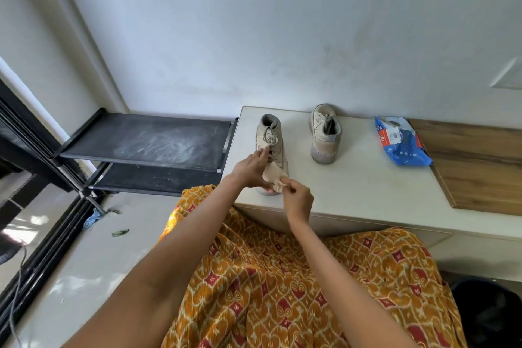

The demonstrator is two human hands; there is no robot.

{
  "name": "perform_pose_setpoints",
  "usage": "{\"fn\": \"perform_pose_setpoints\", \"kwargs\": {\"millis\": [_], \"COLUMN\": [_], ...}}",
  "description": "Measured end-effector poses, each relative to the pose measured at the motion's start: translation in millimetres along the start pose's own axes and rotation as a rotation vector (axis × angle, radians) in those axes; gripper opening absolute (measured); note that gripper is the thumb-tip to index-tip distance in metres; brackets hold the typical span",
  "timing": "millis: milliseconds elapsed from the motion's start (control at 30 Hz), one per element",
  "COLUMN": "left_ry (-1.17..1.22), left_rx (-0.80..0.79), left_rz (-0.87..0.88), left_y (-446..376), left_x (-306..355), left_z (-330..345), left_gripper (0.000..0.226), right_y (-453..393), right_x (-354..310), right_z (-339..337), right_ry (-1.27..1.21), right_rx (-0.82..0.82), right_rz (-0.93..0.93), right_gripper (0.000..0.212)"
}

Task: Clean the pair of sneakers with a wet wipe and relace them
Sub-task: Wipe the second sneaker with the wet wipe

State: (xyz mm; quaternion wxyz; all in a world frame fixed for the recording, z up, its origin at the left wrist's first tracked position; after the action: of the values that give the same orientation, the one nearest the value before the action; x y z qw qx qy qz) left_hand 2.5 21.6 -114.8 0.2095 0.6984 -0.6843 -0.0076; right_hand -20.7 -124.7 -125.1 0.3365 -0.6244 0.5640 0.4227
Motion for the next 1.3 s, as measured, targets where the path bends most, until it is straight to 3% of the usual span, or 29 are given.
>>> {"fn": "perform_pose_setpoints", "kwargs": {"millis": [167, 300, 400, 600, 800, 967, 1133, 1300], "left_ry": [0.003, 0.018, 0.018, 0.110, 0.070, 0.133, 0.026, 0.022], "left_rx": [-0.120, -0.175, -0.090, -0.049, -0.108, -0.120, -0.004, 0.085], "left_rz": [0.029, 0.045, 0.036, 0.048, 0.055, 0.016, -0.004, 0.019], "left_y": [-2, -5, -6, -9, -11, -8, -5, -5], "left_x": [-7, -18, -26, -35, -38, -38, -30, -29], "left_z": [-2, -7, -15, -13, -13, -8, -7, -10], "left_gripper": [0.125, 0.120, 0.121, 0.124, 0.116, 0.117, 0.116, 0.114], "right_y": [-49, -93, -105, -61, -17, -72, -106, -55], "right_x": [-16, -14, -10, -17, -29, -24, 3, 2], "right_z": [-37, -13, 8, 23, 55, -7, -9, 15], "right_ry": [0.056, 0.229, 0.284, 0.259, 0.210, 0.100, 0.270, 0.160], "right_rx": [0.078, -0.126, -0.189, -0.004, -0.089, 0.110, 0.022, 0.123], "right_rz": [-0.041, 0.012, 0.031, -0.055, -0.226, -0.056, 0.142, 0.069], "right_gripper": [0.029, 0.030, 0.030, 0.026, 0.026, 0.022, 0.021, 0.023]}}
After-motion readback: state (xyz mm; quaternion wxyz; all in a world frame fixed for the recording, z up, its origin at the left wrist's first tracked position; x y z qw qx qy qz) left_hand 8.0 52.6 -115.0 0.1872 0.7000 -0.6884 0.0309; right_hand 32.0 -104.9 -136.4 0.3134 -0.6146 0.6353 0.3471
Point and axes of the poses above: each hand's wrist, its own y-axis away from the middle knuckle, its own z-axis out of the palm, x = y × z, the point moved 10 cm from there along -y, towards the middle knuckle, and after that the axes turned 8 degrees about -x, right-handed, at the moved point
